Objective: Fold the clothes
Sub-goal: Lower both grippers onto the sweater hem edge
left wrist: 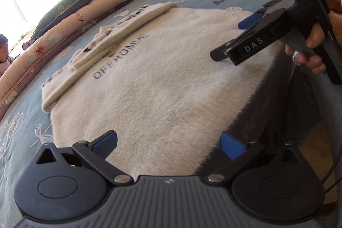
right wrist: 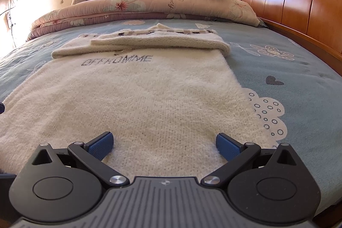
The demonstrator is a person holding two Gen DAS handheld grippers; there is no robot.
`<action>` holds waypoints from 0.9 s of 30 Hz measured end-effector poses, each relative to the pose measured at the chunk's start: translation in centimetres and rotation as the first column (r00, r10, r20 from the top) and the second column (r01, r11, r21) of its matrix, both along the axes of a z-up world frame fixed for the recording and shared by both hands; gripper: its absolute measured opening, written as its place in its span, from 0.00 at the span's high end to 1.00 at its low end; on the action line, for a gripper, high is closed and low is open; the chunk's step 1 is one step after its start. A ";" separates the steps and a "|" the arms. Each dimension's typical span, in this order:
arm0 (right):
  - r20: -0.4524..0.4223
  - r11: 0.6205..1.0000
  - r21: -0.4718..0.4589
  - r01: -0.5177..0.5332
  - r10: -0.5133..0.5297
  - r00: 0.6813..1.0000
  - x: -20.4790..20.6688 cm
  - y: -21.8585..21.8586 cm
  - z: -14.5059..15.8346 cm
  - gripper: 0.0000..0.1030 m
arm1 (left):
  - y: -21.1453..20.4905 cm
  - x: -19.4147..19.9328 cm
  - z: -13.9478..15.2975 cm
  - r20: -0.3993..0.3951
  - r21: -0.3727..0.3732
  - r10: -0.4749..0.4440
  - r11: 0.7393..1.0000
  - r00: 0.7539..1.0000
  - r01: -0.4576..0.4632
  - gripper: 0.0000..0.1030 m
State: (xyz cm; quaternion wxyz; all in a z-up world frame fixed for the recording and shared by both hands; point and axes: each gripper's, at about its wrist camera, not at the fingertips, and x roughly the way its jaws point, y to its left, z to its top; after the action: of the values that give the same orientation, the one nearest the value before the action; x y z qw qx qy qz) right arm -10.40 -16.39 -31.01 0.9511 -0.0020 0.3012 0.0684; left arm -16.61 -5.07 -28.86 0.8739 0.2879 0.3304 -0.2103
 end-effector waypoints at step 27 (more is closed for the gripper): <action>0.020 0.989 0.143 0.021 -0.024 1.000 -0.8 -2.2 0.8 0.00 | -2.4 -0.6 -0.6 0.211 0.309 -0.193 0.943 0.958 0.122 0.00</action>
State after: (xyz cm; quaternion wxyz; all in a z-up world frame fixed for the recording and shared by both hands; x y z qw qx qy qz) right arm -11.21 -18.63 -30.19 0.9526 0.0689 0.2854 0.0791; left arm -17.20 -7.47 -29.44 0.8351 0.4629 0.2264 -0.1926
